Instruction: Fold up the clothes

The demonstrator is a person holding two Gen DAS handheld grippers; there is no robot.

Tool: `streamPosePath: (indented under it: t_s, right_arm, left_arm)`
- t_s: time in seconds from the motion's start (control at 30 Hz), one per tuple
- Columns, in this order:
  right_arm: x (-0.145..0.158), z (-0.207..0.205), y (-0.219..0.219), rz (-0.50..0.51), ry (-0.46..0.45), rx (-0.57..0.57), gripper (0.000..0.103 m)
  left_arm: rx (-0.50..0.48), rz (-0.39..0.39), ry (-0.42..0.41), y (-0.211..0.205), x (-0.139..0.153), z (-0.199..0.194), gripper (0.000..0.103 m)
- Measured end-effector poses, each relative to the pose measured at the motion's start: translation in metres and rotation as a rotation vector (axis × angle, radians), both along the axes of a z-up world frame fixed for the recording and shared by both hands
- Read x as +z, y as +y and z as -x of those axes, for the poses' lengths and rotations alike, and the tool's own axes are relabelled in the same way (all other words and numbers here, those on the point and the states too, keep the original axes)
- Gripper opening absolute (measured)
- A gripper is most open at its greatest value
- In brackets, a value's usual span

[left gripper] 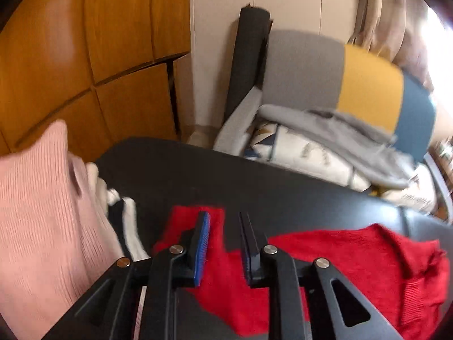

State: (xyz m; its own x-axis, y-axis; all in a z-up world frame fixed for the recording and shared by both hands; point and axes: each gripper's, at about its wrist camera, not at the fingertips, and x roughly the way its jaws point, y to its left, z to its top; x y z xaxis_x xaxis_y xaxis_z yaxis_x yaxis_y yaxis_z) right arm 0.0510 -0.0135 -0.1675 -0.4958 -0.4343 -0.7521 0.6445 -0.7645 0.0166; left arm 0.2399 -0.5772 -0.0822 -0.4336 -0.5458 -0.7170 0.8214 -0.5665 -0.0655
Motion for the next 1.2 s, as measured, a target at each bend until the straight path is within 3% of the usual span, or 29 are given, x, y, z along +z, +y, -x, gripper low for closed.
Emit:
streamPosePath:
  t_s: [0.2, 0.33, 0.43, 0.5, 0.6, 0.8, 0.9, 0.93, 0.97, 1.0, 1.13, 1.2]
  right_arm:
    - [0.001, 0.001, -0.002, -0.011, -0.009, -0.012, 0.103]
    - [0.013, 0.006, -0.009, -0.044, -0.059, -0.003, 0.101]
    - [0.042, 0.006, -0.023, -0.011, 0.027, 0.063, 0.099]
    - [0.061, 0.01, -0.039, 0.025, 0.074, 0.116, 0.099]
    - [0.074, 0.033, -0.072, 0.087, 0.051, 0.156, 0.099]
    - [0.057, 0.093, -0.131, 0.098, -0.012, 0.072, 0.096]
    - [0.041, 0.123, -0.152, 0.078, -0.082, 0.024, 0.074]
    - [0.037, 0.13, -0.155, 0.082, -0.111, 0.018, 0.05]
    - [0.034, 0.136, -0.159, 0.085, -0.136, 0.012, 0.017]
    - [0.031, 0.137, -0.16, 0.083, -0.142, 0.009, 0.01]
    - [0.038, 0.137, -0.157, 0.072, -0.115, 0.013, 0.008]
    - [0.061, 0.13, -0.143, 0.029, 0.001, 0.012, 0.008]
  left_arm:
    - [-0.141, -0.069, 0.124, 0.084, -0.025, 0.008, 0.022]
    - [-0.316, -0.121, 0.066, 0.161, -0.068, 0.036, 0.023]
    - [-0.404, -0.114, 0.018, 0.205, -0.093, 0.047, 0.023]
    - [-0.419, -0.144, -0.002, 0.216, -0.11, 0.049, 0.023]
    - [-0.428, -0.122, 0.035, 0.222, -0.113, 0.039, 0.024]
    - [-0.432, -0.179, 0.11, 0.215, -0.114, 0.027, 0.024]
    - [-0.431, -0.181, 0.116, 0.211, -0.117, 0.031, 0.024]
    - [-0.432, -0.177, 0.113, 0.212, -0.116, 0.032, 0.024]
    - [-0.432, -0.174, 0.112, 0.213, -0.116, 0.032, 0.025]
    - [-0.43, -0.173, 0.112, 0.214, -0.116, 0.031, 0.025]
    - [-0.424, -0.175, 0.113, 0.217, -0.116, 0.028, 0.025]
    - [-0.423, -0.181, 0.119, 0.216, -0.117, 0.028, 0.025]
